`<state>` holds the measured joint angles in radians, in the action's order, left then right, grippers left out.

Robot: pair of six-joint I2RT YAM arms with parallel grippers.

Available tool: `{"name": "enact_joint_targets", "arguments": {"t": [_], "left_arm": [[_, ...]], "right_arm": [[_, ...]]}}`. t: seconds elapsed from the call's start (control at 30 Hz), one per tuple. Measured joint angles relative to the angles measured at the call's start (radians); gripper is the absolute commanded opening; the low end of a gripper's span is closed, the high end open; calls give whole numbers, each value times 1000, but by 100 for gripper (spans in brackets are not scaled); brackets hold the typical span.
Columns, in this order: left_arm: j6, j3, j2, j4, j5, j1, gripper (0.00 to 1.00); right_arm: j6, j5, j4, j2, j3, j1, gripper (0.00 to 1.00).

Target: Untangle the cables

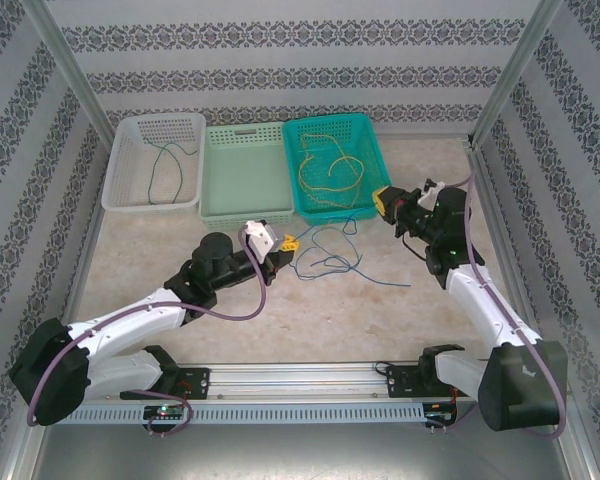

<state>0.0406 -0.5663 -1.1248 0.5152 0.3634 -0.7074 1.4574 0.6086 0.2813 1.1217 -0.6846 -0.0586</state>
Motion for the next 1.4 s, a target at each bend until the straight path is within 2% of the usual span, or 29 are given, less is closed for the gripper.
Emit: {"name": "enact_joint_targets", "arguments": {"t": [0.2,0.4,0.67,0.73,0.77,0.8,0.83,0.87,0.9,1.03,1.2,1.4], "left_arm": [[0,1,13,-1,11,0,10],[23,-4,7,-29,33,-26,16],[137,-130,-69,-209,36,-119,22],[135,-134,-63,-210,15,-123,50],[128,-131,-55,-208,-5,-123,57],[110,-131,-45,-208,-27,-123,60],[79,-131,-32,-202,-51,-123,63],[43,-132,-19,-193,-71,-123,72],[5,-138,-11,-193,-85,-123,77],[-218,-223,-29,-185,-114,-123,81],[-504,-281,-104,-87,-113,-120,86],[-974,-284,-325,229,-66,-66,85]], "right_arm": [[114,-15,14,51,33,48,0],[153,-54,22,51,31,57,0],[127,-55,21,52,-3,57,0],[79,-50,17,48,-22,57,0],[48,-48,13,40,-34,57,0],[18,-47,6,31,-45,57,0],[-25,-45,-4,16,-62,57,0],[-73,-44,-18,-2,-82,57,0],[-116,-45,-29,-21,-100,55,0],[-322,-81,-43,-140,-164,3,0],[-531,-136,-43,-246,-190,-101,0],[-842,-319,-79,-298,-190,-365,0]]}}
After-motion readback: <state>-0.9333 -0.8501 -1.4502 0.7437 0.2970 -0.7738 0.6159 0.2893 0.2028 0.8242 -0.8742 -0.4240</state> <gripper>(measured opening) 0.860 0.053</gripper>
